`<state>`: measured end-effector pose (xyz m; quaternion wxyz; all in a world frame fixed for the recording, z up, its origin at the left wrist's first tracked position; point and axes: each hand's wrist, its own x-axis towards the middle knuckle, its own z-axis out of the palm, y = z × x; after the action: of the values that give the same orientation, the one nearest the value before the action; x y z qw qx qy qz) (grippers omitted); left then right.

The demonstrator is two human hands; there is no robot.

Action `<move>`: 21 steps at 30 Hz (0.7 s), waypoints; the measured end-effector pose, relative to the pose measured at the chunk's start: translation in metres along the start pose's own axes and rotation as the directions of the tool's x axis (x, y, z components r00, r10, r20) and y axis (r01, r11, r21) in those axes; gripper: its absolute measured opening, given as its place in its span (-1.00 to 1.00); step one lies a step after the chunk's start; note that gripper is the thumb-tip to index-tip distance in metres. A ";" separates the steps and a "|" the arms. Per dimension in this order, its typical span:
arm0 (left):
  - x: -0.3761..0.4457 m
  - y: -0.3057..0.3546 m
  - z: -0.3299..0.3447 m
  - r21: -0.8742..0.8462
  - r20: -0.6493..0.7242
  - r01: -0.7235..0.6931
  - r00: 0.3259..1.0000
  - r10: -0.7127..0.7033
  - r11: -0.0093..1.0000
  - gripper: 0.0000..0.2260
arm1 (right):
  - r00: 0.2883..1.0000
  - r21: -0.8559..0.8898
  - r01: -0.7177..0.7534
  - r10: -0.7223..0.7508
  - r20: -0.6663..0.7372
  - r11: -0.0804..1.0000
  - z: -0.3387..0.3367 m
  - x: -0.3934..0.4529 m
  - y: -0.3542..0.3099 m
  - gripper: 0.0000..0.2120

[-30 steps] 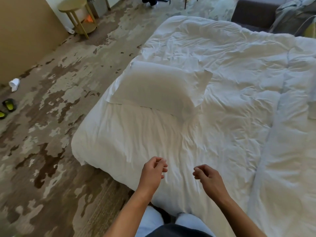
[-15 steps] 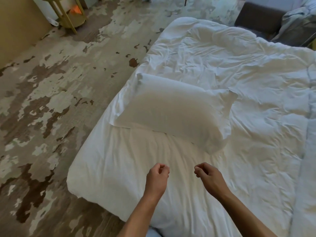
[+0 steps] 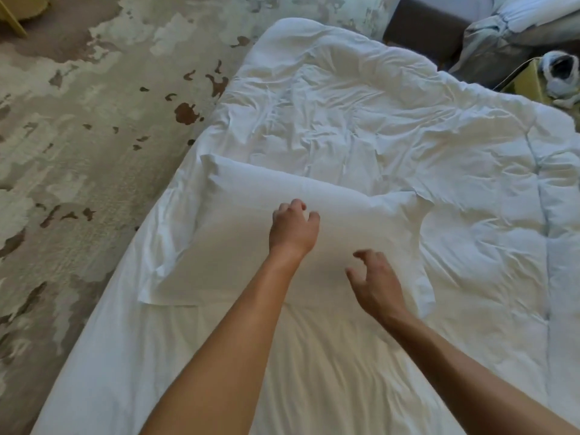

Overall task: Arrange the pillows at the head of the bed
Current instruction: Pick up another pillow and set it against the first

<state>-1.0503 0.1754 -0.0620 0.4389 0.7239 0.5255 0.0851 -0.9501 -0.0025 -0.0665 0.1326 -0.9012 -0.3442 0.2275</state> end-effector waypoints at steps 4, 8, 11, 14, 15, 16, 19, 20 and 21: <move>0.067 -0.022 0.019 0.446 0.174 -0.114 0.984 0.039 0.888 -0.45 | 0.994 -0.071 0.059 -0.065 -0.090 0.996 -0.011 0.098 -0.003 -0.49; 0.075 -0.058 0.050 0.627 0.201 -0.179 0.977 0.065 0.758 -0.44 | 0.994 -0.137 0.093 -0.100 -0.045 0.986 -0.004 0.179 0.002 -0.34; 0.077 -0.062 0.055 0.648 0.171 -0.194 0.979 0.107 0.737 -0.50 | 0.998 -0.261 0.067 -0.063 0.023 0.963 0.013 0.201 0.016 -0.21; 0.080 -0.050 0.045 0.645 0.174 -0.217 0.975 0.136 0.733 -0.57 | 0.999 -0.283 0.035 -0.034 0.008 0.959 0.037 0.187 0.034 -0.15; 0.081 -0.044 0.041 0.636 0.186 -0.217 0.975 0.125 0.740 -0.57 | 1.000 -0.274 0.030 -0.031 0.001 0.961 0.042 0.177 0.039 -0.15; 0.081 -0.037 0.037 0.628 0.202 -0.210 0.974 0.104 0.749 -0.56 | 1.000 -0.263 0.024 -0.024 0.000 0.964 0.046 0.167 0.045 -0.15; 0.082 -0.017 0.028 0.595 0.209 -0.190 0.975 0.078 0.781 -0.47 | 1.000 -0.233 0.012 -0.013 -0.004 0.973 0.053 0.125 0.061 -0.17; 0.083 -0.011 0.027 0.594 0.190 -0.211 0.974 0.120 0.776 -0.44 | 1.000 -0.222 0.010 -0.011 -0.003 0.975 0.055 0.109 0.065 -0.18; 0.086 -0.007 0.025 0.603 0.165 -0.246 0.969 0.183 0.759 -0.42 | 1.000 -0.212 0.014 -0.015 -0.002 0.977 0.057 0.092 0.068 -0.19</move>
<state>-1.0031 0.2337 -0.1109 0.1895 0.8860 0.4160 -0.0772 -0.8797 0.0153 -0.1714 0.0382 -0.9080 -0.3728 0.1872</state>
